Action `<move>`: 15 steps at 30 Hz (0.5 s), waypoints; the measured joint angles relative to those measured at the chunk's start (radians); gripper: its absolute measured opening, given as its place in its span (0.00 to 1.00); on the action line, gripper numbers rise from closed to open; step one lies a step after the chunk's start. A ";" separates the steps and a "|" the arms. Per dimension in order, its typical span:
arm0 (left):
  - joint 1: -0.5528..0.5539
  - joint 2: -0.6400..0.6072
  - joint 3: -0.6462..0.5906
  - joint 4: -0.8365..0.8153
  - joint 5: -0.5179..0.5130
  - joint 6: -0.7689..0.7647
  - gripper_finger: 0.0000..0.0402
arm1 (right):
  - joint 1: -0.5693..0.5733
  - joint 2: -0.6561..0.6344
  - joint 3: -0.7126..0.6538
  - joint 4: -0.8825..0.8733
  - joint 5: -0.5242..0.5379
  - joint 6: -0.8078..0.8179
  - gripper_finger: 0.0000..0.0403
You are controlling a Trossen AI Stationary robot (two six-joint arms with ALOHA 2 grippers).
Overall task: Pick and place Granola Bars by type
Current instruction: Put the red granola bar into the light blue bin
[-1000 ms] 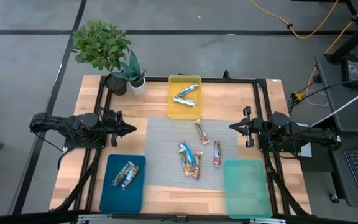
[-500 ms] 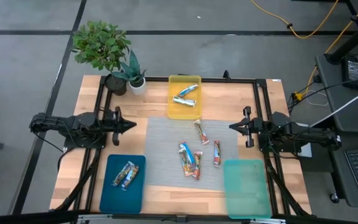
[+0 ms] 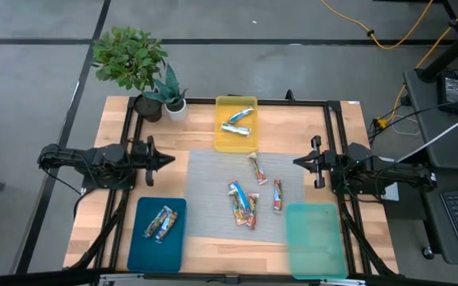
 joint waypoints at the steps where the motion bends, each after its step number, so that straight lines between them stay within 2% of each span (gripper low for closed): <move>1: 0.000 0.001 0.000 0.000 -0.007 0.046 0.00 | 0.000 0.000 0.000 0.000 0.000 0.000 0.05; 4: 0.000 0.001 0.000 0.000 -0.027 0.141 0.01 | 0.000 0.000 0.000 0.000 0.000 0.000 0.05; 8: 0.000 0.001 0.000 0.000 -0.019 0.158 0.00 | 0.000 0.000 0.000 0.000 0.000 0.000 0.05; 15: 0.000 0.001 0.000 -0.001 -0.019 0.279 0.01 | 0.000 0.000 0.000 0.000 0.000 0.000 0.05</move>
